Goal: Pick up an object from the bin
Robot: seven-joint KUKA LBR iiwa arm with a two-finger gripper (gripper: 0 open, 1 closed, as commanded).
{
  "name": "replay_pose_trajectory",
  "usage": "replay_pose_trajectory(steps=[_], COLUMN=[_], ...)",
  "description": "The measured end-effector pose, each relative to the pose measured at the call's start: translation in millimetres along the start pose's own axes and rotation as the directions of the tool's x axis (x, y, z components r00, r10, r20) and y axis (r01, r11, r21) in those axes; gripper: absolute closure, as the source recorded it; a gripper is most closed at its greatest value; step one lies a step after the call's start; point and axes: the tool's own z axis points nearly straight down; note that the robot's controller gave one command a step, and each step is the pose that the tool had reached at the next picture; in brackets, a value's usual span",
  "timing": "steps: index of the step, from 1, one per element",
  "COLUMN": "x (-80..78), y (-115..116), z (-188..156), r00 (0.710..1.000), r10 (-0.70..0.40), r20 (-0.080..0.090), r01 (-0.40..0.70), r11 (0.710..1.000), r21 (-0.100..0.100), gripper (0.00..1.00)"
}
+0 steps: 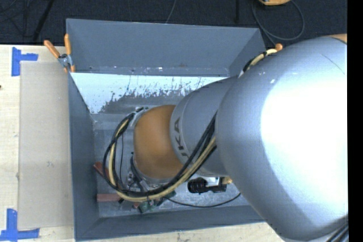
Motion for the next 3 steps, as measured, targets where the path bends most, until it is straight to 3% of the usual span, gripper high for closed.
replay_pose_trajectory(steps=[1,2,3], x=[-1.0,-5.2,0.5], y=[10.8,18.5,28.8], z=[-57.9,-80.7,-166.0], r00=[1.0,1.0,0.998], r10=[-0.021,-0.029,-0.067], r20=[0.001,-0.002,0.003], r01=[0.021,0.029,0.067], r11=[1.0,1.0,0.998], r21=[-0.004,0.0,-0.005], gripper=[1.0,1.0,1.0])
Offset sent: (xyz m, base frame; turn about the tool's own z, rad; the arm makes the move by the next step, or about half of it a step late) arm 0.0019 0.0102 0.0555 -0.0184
